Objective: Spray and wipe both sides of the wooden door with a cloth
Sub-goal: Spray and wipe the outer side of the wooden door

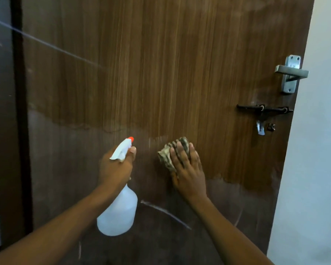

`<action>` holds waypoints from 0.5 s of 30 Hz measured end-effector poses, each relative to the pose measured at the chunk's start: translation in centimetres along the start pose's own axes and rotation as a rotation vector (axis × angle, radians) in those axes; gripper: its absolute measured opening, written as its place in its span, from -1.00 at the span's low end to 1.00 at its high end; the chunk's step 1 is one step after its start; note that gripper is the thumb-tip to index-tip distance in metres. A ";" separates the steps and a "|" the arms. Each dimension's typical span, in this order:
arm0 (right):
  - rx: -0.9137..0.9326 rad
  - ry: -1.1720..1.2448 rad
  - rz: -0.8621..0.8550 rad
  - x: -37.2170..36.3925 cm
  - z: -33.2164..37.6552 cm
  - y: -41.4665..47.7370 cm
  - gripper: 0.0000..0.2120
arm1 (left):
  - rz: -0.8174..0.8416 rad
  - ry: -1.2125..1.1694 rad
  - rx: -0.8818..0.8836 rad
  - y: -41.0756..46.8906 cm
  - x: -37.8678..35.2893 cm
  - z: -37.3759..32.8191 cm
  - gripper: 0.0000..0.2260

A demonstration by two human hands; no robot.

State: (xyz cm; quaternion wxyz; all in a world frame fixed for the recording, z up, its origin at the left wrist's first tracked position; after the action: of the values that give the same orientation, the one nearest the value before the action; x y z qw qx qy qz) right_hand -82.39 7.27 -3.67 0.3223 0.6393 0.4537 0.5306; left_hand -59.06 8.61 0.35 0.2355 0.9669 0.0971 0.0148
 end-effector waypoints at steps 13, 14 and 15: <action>-0.049 0.098 -0.059 0.1 9.3 6.9 -0.43 | -0.085 0.132 -0.087 1.9 8.5 0.6 -0.65; 0.029 0.085 -0.057 -0.3 10.1 5.8 -0.45 | -0.082 0.144 -0.089 2.0 8.9 0.8 -0.65; 0.094 0.068 -0.062 -0.6 10.3 4.5 -0.45 | -0.087 0.151 -0.083 2.0 9.4 1.0 -0.65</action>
State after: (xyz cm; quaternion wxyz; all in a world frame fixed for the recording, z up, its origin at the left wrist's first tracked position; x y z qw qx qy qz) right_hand -71.36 5.70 -2.26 0.2925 0.6210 0.5084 0.5199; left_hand -49.42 8.20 0.23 0.2676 0.9474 0.1556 0.0812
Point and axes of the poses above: each hand's wrist, its own y-axis towards the middle knuckle, its own x-axis out of the back of the hand, z = x × y, the point moved 7 cm from there along y, towards the middle knuckle, and after that the axes turned 2 degrees about y, right-handed, at the moved point
